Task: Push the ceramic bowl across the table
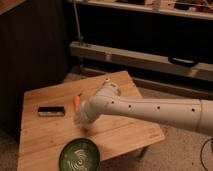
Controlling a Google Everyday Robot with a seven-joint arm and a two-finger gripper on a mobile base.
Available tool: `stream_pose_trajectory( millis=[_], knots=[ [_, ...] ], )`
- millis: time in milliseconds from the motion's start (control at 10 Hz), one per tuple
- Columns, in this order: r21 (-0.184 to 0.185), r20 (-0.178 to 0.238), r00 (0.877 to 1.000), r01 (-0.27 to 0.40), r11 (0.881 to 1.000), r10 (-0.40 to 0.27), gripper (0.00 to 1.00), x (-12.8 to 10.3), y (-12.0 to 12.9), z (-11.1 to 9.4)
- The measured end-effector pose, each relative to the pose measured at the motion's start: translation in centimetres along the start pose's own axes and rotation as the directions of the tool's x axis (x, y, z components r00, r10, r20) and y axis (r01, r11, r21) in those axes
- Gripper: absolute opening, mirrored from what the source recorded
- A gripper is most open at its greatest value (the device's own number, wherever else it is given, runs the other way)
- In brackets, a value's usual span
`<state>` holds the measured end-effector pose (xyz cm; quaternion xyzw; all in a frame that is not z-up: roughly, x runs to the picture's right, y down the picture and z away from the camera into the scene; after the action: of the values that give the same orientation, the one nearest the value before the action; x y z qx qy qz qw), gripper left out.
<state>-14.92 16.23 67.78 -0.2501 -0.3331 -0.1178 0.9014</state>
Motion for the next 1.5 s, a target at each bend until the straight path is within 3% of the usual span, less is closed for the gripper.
stream_pose_trajectory(
  millis=[100,300,500,700,900,1300,1500],
  knots=[
    [-0.049,0.022,1.000,-0.013,0.999,0.014,0.00,-1.0,0.9,-0.2],
    [-0.105,0.039,0.999,-0.019,0.994,0.023,0.00,-3.1,2.1,-1.9],
    [-0.100,0.028,0.999,-0.018,0.995,0.021,0.00,-3.8,2.4,-3.4],
    [-0.078,0.019,1.000,-0.023,0.997,0.025,0.00,-3.0,2.7,-3.5],
    [-0.078,0.011,1.000,-0.025,0.997,0.026,0.00,-1.7,3.2,-1.8],
    [-0.103,-0.022,0.999,-0.045,0.994,0.043,0.00,3.3,6.1,6.8],
    [-0.113,-0.027,0.999,-0.045,0.993,0.042,0.00,4.6,7.1,9.6]
  ],
)
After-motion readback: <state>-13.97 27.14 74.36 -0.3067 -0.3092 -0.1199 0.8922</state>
